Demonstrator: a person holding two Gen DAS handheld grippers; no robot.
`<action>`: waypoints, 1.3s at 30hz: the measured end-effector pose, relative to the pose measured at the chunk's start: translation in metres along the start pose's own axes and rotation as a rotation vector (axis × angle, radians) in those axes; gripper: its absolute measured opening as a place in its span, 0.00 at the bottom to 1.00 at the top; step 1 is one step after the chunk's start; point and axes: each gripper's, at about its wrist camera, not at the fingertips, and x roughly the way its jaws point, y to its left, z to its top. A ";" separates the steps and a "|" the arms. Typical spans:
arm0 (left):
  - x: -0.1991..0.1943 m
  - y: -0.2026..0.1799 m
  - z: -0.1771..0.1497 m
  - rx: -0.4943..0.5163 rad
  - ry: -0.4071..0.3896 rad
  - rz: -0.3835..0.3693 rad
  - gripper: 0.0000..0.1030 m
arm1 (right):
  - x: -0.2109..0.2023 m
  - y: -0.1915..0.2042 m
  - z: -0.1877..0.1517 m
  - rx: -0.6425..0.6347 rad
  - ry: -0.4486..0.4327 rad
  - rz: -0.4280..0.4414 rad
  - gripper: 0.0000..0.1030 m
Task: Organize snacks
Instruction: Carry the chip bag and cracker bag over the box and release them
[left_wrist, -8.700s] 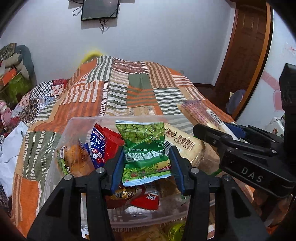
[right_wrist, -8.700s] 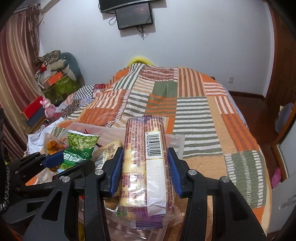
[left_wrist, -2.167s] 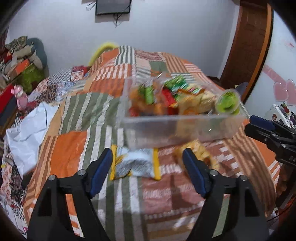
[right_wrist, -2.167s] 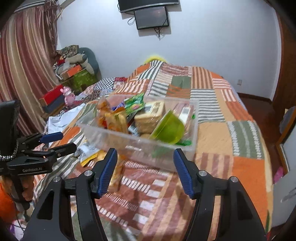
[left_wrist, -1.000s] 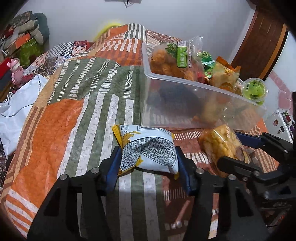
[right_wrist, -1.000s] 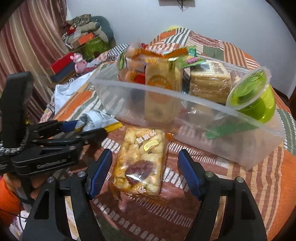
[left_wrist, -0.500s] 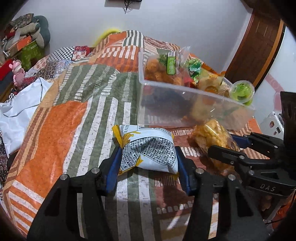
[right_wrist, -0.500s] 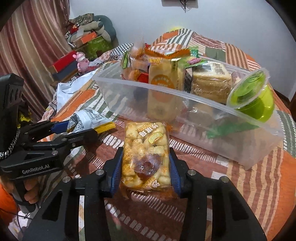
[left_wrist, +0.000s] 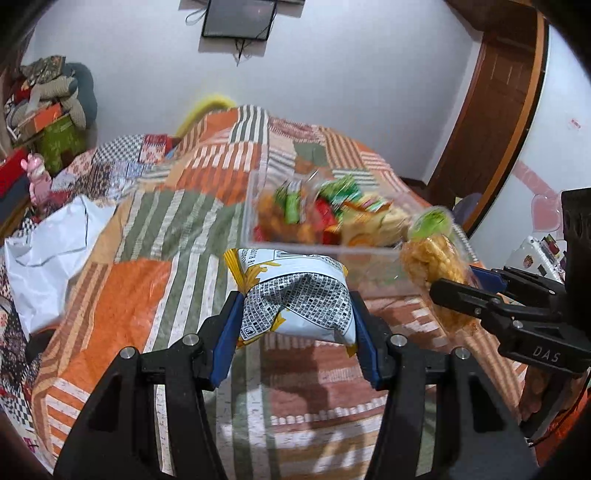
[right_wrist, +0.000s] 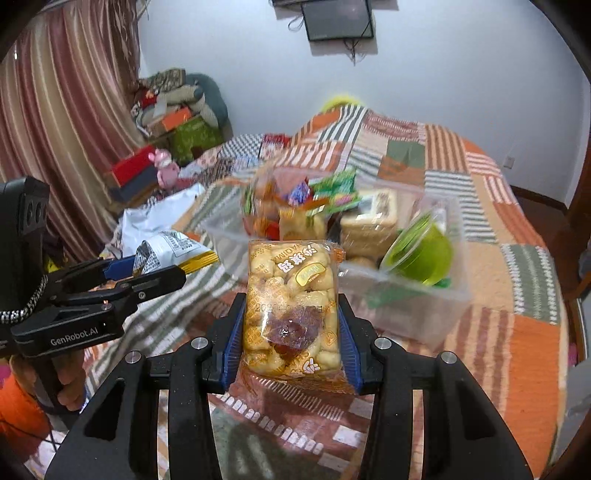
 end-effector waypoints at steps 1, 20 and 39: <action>-0.004 -0.004 0.003 0.007 -0.011 -0.003 0.54 | -0.004 -0.001 0.002 0.001 -0.012 -0.004 0.40; -0.009 -0.037 0.057 0.075 -0.113 -0.011 0.54 | -0.052 -0.038 0.039 0.059 -0.203 -0.081 0.40; 0.073 -0.048 0.095 0.062 -0.069 0.010 0.54 | -0.009 -0.059 0.059 0.073 -0.185 -0.091 0.40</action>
